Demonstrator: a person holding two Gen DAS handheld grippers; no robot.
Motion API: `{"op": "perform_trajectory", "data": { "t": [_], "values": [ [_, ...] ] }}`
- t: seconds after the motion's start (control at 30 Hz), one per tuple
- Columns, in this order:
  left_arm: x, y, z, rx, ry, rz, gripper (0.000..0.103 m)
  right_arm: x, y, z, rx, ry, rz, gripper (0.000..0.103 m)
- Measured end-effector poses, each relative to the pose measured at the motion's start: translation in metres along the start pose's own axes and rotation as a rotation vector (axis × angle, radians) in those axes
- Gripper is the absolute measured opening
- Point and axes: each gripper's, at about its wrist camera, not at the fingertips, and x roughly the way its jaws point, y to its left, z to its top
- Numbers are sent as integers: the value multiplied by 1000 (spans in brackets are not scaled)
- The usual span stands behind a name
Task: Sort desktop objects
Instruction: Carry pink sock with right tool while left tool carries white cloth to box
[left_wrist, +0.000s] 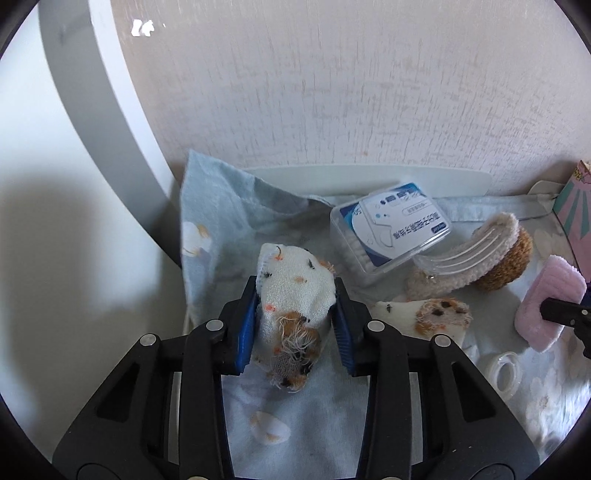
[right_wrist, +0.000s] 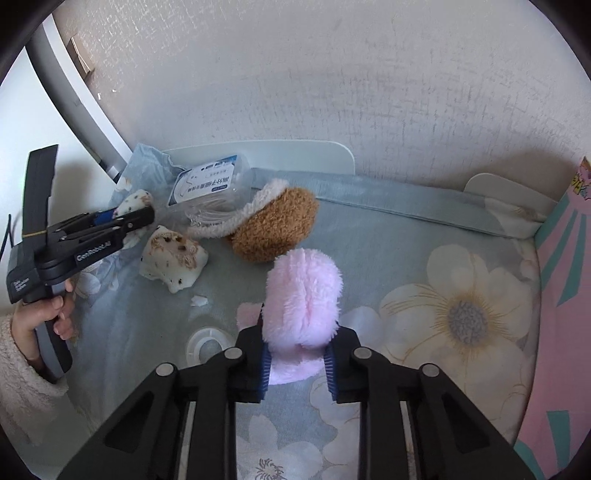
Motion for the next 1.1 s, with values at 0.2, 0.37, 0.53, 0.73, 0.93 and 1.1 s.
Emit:
{"op": "perform_trajectory", "data": {
  "t": [0.2, 0.37, 0.53, 0.73, 0.93, 1.1],
  "values": [
    [-35, -3, 10, -10, -22, 5, 33, -21, 4, -1, 28, -22, -22, 22],
    [-74, -1, 21, -16, -32, 25, 33, -50, 2, 5, 56, -45, -33, 22],
    [-119, 5, 30, -19, -55, 2, 33, -87, 2, 8, 73, -64, -46, 22],
    [-156, -18, 47, -3, -107, -90, 33, -131, -6, 16, 154, -109, -29, 22],
    [-189, -58, 73, 62, -156, -161, 33, -197, -24, 17, 157, -174, -119, 22],
    [-210, -108, 100, 117, -204, -275, 33, -234, -47, 2, 210, -210, -196, 22]
  ]
}}
